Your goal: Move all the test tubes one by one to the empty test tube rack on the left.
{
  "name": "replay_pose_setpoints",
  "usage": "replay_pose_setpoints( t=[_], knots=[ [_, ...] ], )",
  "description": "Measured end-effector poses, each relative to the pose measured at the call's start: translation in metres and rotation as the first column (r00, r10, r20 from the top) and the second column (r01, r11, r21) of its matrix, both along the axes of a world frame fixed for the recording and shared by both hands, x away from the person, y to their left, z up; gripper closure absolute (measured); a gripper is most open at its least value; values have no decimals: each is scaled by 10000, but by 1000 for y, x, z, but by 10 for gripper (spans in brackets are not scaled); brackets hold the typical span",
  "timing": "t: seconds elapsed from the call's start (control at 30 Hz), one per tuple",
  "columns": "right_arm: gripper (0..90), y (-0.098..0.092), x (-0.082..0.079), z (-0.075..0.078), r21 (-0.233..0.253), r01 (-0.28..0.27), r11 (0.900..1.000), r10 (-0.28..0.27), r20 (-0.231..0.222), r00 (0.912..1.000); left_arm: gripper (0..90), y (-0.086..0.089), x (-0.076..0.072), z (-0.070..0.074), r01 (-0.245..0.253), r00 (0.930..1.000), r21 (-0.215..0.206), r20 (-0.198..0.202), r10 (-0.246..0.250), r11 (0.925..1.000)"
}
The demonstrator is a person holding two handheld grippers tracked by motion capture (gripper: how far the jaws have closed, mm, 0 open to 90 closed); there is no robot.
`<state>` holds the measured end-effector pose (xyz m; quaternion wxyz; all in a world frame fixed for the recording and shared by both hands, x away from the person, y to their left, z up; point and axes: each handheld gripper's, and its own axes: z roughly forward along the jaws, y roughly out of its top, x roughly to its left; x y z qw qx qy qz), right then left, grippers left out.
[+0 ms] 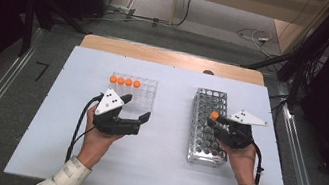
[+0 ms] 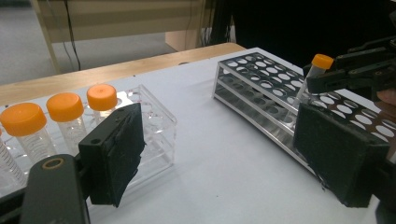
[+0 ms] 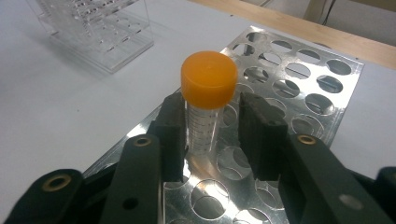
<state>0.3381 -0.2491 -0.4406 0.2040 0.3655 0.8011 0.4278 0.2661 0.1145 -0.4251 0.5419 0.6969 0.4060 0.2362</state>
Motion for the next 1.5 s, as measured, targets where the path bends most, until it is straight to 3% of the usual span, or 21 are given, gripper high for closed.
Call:
replay_pose_setpoints(
  t=[0.27,0.47,1.5],
  knots=[
    [700,5,2,-3,-273,-141,9995,139,-94,9999,172,3,0,0,-31,10000,5,-46,31,10000],
    [713,5,1,-1,-273,-195,9994,196,39,9998,177,5,0,0,-63,10000,-24,-63,63,10000],
    [716,1,-17,45,245,-235,9994,207,1086,9939,177,11,0,2,-92,9999,-192,-84,90,9998]
  ],
)
